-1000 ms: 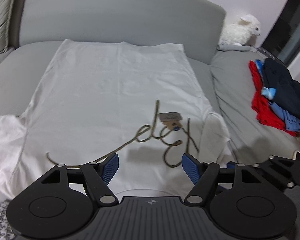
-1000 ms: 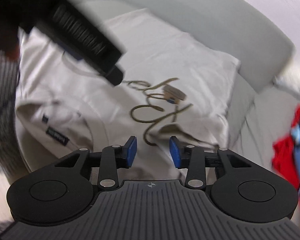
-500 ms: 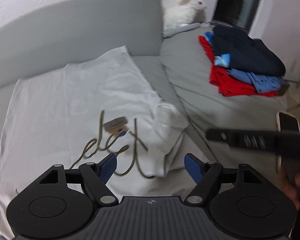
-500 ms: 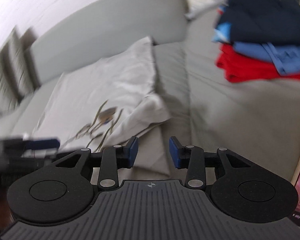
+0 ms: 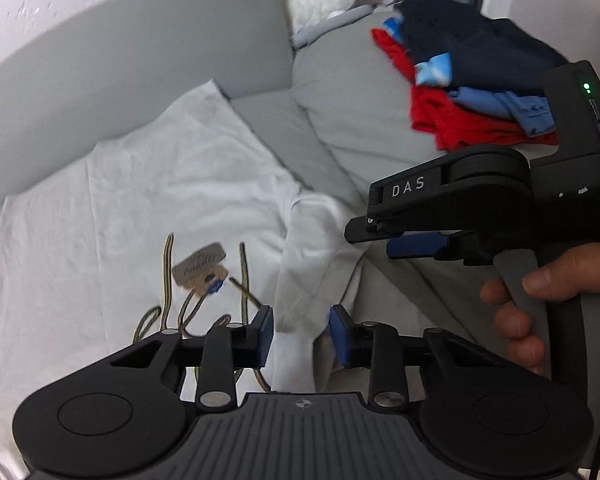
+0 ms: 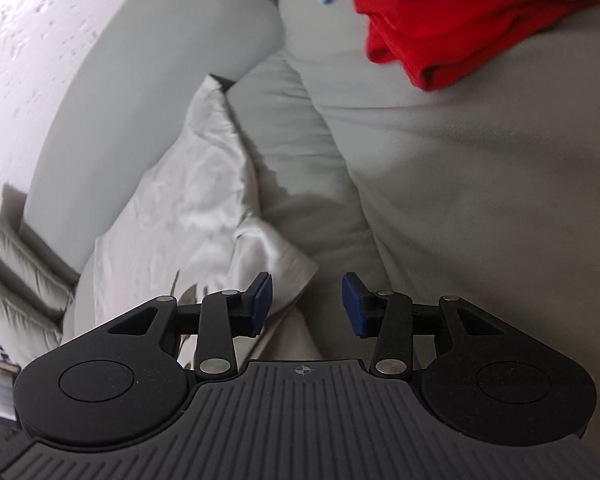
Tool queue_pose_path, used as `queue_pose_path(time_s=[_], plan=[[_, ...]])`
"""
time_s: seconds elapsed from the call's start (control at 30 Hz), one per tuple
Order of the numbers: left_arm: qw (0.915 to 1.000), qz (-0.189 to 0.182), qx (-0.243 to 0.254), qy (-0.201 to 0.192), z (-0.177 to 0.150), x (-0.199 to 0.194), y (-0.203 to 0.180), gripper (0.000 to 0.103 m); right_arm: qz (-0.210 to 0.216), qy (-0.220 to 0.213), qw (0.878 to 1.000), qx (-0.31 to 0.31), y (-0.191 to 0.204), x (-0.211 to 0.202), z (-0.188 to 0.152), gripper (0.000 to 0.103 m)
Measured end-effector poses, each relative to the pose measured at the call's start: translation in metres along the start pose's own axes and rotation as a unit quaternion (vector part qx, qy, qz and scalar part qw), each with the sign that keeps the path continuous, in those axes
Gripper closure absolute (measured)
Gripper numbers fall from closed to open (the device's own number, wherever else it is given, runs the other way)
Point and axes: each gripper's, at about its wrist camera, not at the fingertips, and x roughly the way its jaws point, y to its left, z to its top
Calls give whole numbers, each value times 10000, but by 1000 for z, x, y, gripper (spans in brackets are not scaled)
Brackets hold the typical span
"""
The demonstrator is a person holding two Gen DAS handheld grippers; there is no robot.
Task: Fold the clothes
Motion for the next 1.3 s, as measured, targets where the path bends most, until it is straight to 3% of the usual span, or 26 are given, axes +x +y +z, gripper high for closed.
queue_pose_path(time_s=[0.2,0.3,0.4,0.63,0.8,0.87,0.93,0.97,1.03,1.07,1.17,1.3], plan=[[9989,-55,-394,249,-5,9,14,69,-42,-59,9999,-132,2,16,-1,59],[9987,-101,-438,243,-5,10,16,69,-77,-80,9992,-383,7,18,-3,69],[9984,-149,-528,146,-3,3,21,69,-314,-79,9958,-852,18,17,-3,97],[9958,-157,-893,-148,-2,-20,45,67,-541,-471,9818,-1761,67,-5,-1,102],[9906,32,-1342,-256,-11,-33,78,67,-247,-376,9796,-1960,109,0,-2,102],[9883,120,-1504,-215,-16,-35,92,67,-276,-117,9783,-2051,127,22,-7,102],[9858,196,-1657,-183,-20,-37,105,65,-354,174,9768,-2107,136,43,-15,98],[9842,257,-1746,-174,-23,-39,112,64,-423,404,9752,-2133,139,58,-21,86],[9819,350,-1852,-171,-24,-41,123,61,-535,633,9735,-2131,143,75,-27,73],[9806,400,-1911,-169,-25,-42,128,61,-542,648,9721,-2187,145,78,-29,64],[9785,424,-2011,-148,-24,-41,134,61,-436,570,9663,-2472,152,69,-31,57],[9816,94,-1878,-320,-19,-42,121,66,-321,385,9582,-2818,149,36,-25,48]])
